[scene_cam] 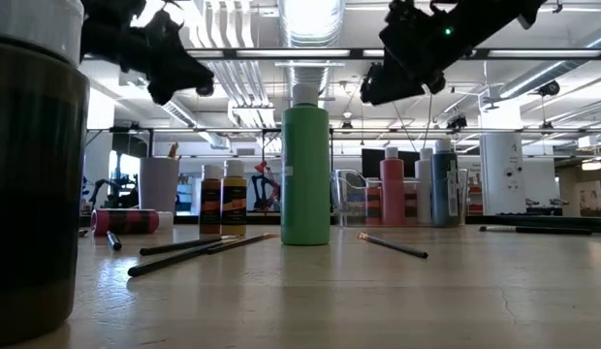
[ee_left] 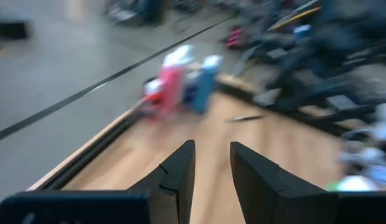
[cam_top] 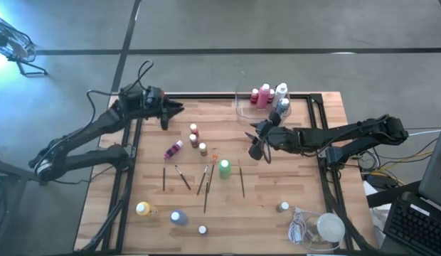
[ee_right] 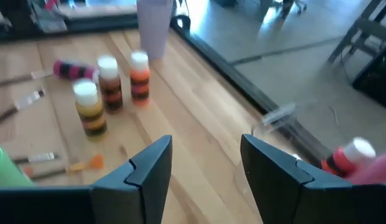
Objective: Pick & Place Paint Supplies
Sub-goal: Put the silver paint brush into the violet cup
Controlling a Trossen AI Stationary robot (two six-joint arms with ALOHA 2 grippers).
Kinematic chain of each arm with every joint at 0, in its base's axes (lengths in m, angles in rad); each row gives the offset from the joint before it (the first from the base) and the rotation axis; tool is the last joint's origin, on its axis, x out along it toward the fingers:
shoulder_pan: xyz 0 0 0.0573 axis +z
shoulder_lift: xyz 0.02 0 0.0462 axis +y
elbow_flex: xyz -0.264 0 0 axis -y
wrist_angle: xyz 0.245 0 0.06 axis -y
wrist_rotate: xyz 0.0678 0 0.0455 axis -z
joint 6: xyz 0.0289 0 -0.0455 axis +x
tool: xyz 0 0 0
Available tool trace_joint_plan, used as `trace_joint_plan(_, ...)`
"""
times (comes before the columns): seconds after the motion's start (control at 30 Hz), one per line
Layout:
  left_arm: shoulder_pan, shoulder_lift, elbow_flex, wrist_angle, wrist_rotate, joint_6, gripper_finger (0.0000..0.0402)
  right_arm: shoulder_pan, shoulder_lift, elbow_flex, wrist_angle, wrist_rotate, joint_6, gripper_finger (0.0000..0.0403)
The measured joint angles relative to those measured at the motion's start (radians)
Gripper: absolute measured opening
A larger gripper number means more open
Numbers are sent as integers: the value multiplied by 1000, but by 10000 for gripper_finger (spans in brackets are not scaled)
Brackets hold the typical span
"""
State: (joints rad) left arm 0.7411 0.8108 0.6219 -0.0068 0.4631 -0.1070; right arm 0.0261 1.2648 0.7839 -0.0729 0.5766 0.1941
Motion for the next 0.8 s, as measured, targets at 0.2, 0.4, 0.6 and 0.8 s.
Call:
trace_joint_plan(0.2,-90,-4,-70,176,29,-34,106,0,-15,52,-361,0,203,196)
trace_joint_plan(0.4,-183,-4,-137,314,29,-57,106,0,-50,72,-699,-2,443,187)
trace_joint_plan(0.6,-275,-3,-190,453,31,-54,106,-6,-79,71,-904,-53,623,176)
trace_joint_plan(0.8,-315,-3,-200,478,30,-53,106,-51,-78,67,-944,-92,648,176)
